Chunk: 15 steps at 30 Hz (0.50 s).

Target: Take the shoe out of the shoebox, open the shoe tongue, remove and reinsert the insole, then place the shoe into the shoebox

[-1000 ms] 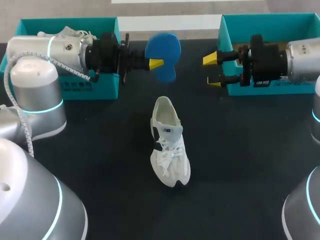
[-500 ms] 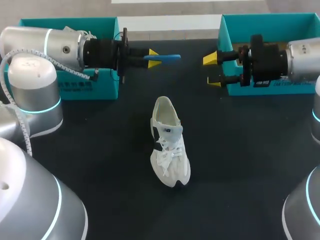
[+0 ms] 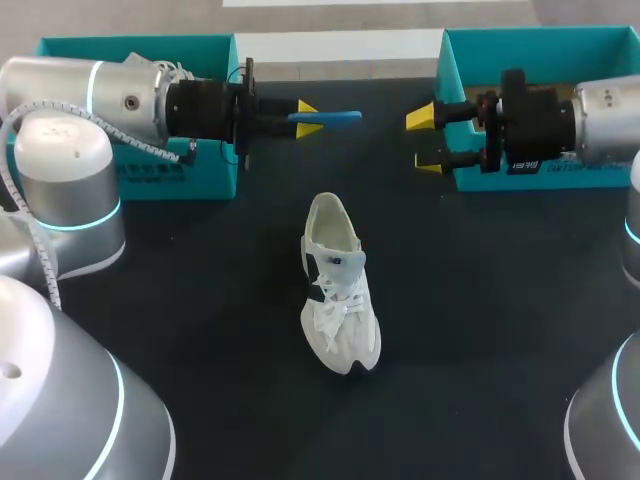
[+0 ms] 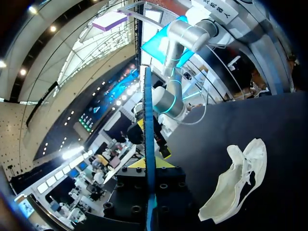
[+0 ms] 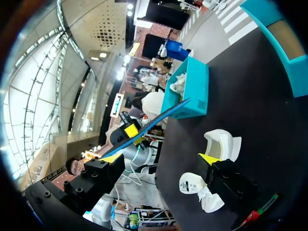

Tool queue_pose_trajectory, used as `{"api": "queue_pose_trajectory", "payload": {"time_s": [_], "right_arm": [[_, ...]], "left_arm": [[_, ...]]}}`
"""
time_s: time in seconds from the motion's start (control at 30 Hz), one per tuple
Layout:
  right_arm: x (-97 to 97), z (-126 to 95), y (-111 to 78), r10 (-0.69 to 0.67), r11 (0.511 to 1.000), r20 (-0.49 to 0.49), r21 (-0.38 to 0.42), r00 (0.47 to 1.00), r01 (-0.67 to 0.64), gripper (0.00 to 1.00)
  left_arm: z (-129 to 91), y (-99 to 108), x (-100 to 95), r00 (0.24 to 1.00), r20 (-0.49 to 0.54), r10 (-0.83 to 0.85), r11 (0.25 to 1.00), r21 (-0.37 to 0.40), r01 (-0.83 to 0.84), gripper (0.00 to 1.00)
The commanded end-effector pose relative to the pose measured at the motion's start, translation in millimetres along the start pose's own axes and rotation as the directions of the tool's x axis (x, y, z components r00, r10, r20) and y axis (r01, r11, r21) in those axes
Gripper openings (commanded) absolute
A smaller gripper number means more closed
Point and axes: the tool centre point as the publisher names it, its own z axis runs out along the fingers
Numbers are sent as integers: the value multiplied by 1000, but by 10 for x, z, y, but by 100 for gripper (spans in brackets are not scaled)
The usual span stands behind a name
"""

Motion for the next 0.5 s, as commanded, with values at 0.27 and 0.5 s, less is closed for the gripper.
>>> {"api": "queue_pose_trajectory", "payload": {"time_s": [0.27, 0.5], "right_arm": [[-5, 16, 1, 0, 1000, 0, -1, 1000, 0, 100], [-5, 16, 1, 0, 1000, 0, -1, 1000, 0, 100]], "left_arm": [[12, 23, 216, 808, -144, 572, 818, 22, -575, 0], [-41, 121, 215, 680, -94, 727, 676, -78, -733, 0]]}}
